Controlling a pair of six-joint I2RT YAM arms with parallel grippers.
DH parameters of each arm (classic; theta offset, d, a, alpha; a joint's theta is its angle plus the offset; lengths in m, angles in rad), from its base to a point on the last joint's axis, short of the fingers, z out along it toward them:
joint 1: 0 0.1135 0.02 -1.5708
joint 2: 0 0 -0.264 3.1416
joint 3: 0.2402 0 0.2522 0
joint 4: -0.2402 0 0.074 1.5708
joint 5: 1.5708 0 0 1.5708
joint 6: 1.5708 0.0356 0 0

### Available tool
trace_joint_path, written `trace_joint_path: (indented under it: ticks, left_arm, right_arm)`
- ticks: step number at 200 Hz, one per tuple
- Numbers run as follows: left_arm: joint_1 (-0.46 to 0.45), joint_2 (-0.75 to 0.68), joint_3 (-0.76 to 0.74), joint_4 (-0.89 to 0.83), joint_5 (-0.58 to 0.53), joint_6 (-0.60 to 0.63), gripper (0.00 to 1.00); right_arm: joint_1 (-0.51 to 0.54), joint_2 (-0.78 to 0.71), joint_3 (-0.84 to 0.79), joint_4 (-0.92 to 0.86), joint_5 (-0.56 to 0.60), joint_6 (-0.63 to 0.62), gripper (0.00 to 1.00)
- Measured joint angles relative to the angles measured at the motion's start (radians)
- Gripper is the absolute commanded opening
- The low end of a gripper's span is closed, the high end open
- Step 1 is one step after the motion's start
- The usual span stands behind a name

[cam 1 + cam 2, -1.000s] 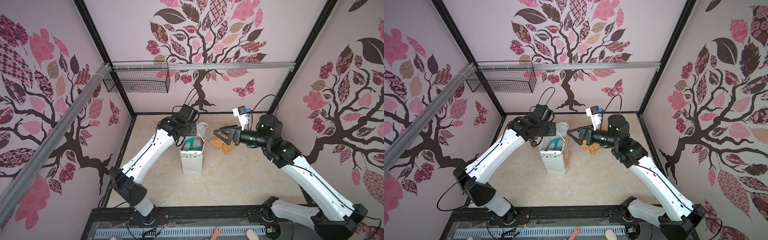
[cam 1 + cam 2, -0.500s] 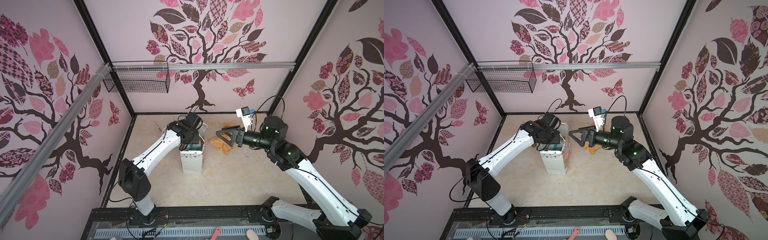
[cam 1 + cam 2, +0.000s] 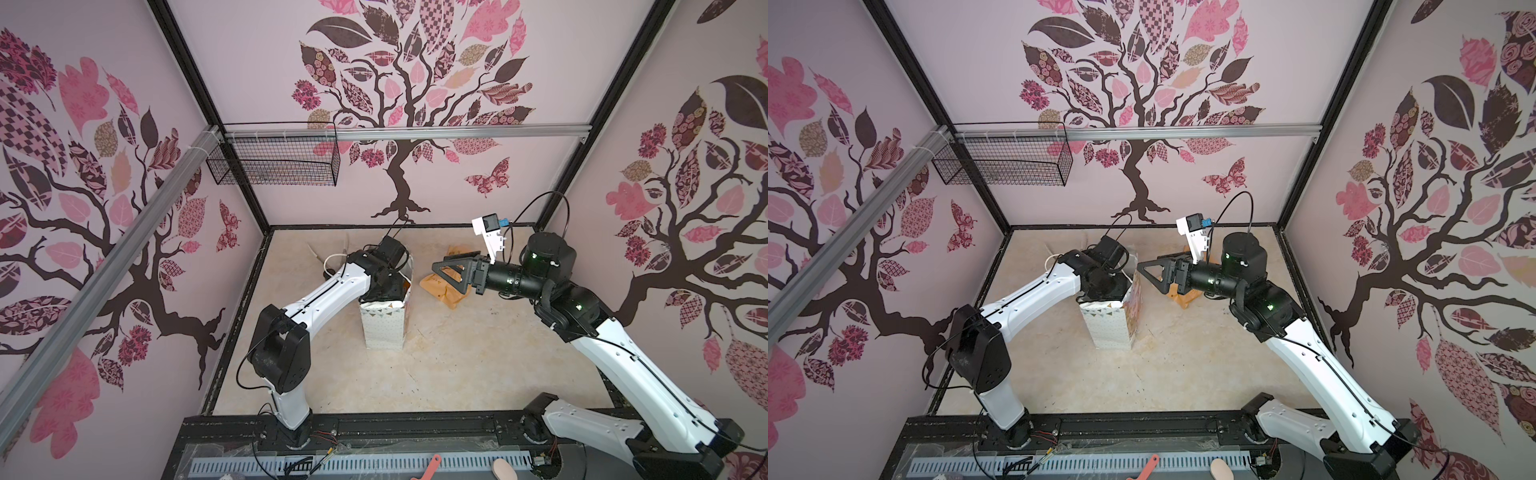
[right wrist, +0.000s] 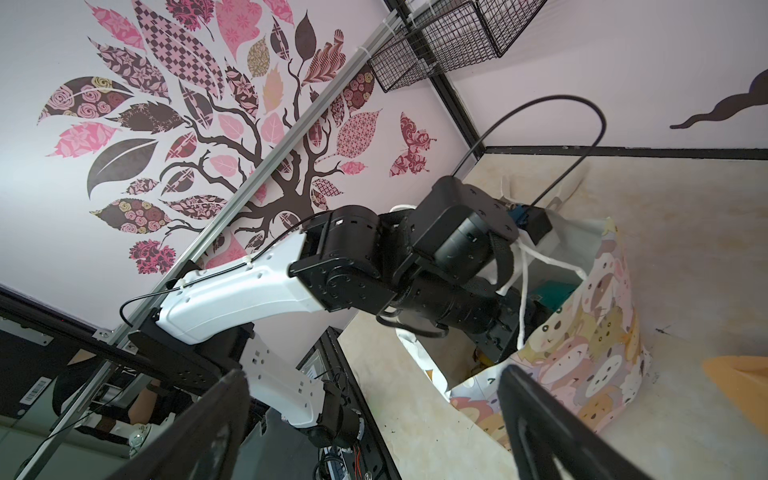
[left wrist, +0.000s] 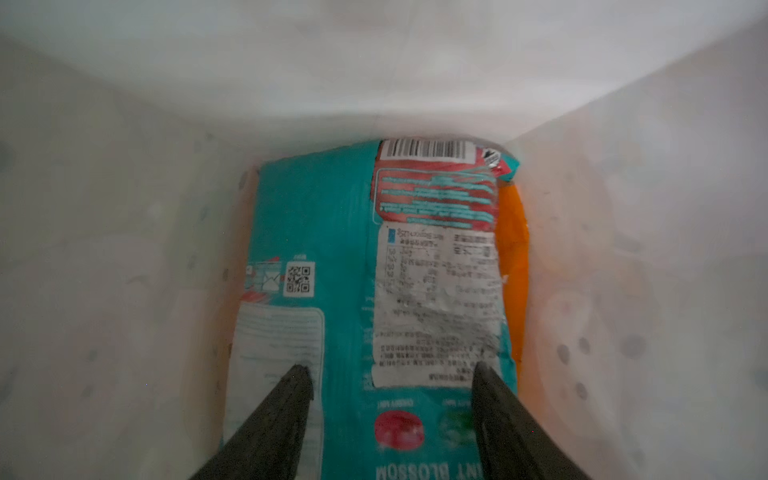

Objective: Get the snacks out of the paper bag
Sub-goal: 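Lower the left gripper toward the teal snack pack while the right returns, then lower the left gripper into the bag and close on the teal pack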

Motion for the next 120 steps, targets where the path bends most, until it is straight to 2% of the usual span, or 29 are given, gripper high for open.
trace_joint_path:
  ticks: [18, 50, 90, 120]
  left_arm:
    - [0.001, 0.007, -0.017, 0.028, 0.002, 0.000, 0.64]
    - [0.002, 0.007, -0.043, 0.071, 0.001, 0.000, 0.57]
    - [0.007, 0.010, -0.051, 0.086, -0.006, 0.000, 0.33]
    - [0.010, 0.010, -0.057, 0.091, -0.013, 0.001, 0.11]
  right_arm:
    - [0.000, 0.000, 0.000, -0.001, 0.000, 0.000, 0.97]
    - [0.000, 0.000, 0.000, -0.003, 0.000, 0.000, 0.97]
    - [0.000, -0.003, 0.000, -0.002, 0.000, 0.006, 0.97]
    - [0.000, -0.007, 0.000, -0.002, 0.000, 0.008, 0.98]
